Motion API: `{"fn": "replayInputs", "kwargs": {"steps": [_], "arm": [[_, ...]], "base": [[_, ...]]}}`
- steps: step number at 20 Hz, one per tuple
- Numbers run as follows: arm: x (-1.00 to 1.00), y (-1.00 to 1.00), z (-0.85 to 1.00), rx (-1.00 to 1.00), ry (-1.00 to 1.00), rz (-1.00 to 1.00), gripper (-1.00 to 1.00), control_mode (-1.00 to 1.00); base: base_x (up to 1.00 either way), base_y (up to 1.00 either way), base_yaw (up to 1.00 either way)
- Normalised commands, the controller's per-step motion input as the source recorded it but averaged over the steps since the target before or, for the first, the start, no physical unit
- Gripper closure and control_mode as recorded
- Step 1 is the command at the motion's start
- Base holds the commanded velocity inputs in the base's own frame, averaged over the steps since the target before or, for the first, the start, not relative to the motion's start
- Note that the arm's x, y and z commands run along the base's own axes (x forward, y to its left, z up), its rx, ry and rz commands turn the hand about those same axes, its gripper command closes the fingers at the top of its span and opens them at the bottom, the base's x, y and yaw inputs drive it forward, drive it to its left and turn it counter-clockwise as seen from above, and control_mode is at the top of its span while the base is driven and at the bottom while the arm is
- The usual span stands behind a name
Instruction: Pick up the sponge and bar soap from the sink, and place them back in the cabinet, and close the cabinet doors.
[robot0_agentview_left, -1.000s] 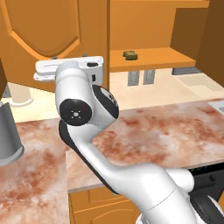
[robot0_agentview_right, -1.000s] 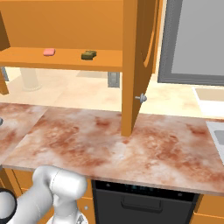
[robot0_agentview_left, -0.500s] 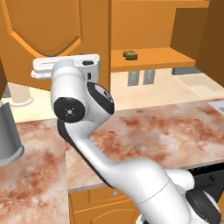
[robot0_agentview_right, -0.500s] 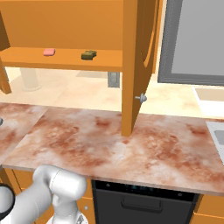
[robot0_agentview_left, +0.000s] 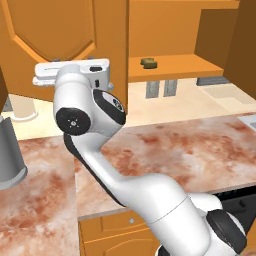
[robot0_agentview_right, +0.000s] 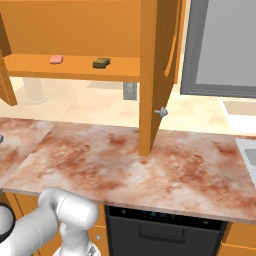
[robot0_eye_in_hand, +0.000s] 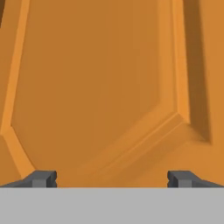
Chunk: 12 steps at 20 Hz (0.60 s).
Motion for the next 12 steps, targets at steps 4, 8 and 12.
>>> {"fn": "replayInputs", "kwargs": {"steps": [4,8,12], "arm": [[0.46,-0.06,-0.11,0.02,-0.02,0.0,-1.0,-1.0],[0.47,-0.15,-0.12,0.03,-0.02,0.02,-1.0,-1.0],[0.46,-0.22,-0.16,0.04,-0.03,0.04,-1.0,-1.0]], "base": [[0.0,0.0,0.0],[0.0,0.0,0.0],[0.0,0.0,0.0]]}}
